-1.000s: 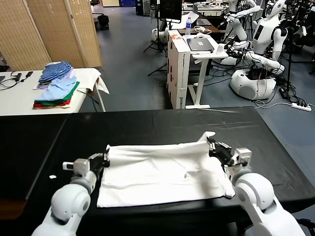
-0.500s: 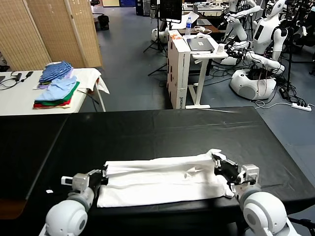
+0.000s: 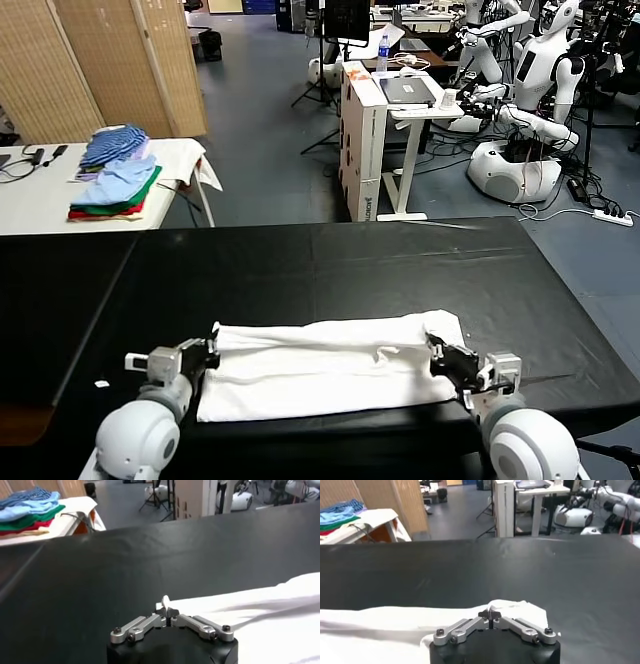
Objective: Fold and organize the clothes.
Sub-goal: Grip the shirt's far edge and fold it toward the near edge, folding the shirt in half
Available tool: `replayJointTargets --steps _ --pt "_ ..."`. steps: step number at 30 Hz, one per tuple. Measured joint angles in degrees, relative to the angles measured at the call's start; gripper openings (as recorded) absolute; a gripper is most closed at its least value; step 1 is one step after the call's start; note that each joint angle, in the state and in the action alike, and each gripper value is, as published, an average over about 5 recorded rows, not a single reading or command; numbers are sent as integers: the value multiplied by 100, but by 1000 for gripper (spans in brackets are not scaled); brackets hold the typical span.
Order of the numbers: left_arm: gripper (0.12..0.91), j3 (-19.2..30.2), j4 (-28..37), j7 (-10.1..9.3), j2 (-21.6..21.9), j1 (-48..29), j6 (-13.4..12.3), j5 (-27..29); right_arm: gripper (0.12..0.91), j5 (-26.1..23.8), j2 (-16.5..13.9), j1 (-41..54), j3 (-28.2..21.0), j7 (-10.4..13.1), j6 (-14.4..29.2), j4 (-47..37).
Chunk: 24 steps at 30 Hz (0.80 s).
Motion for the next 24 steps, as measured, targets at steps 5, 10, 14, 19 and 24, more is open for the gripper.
replayJointTargets --steps 5,10,14,19,24 --pt "149 -11 -127 -51 3 100 227 -63 150 -4 5 -41 11 47 -97 -33" --pt "149 -33 -243 -52 -2 303 394 -40 150 -9 21 -37 -8 47 -107 -27" --pt "149 -39 -207 -60 -12 359 395 14 150 -10 31 -58 -24 45 -117 1" --pt "213 -58 -171 -77 -12 367 395 -3 150 -10 31 -75 -19 34 -119 -1" --pt "255 -63 -221 -99 -20 391 395 -24 150 -11 40 -46 -65 31 -110 -34"
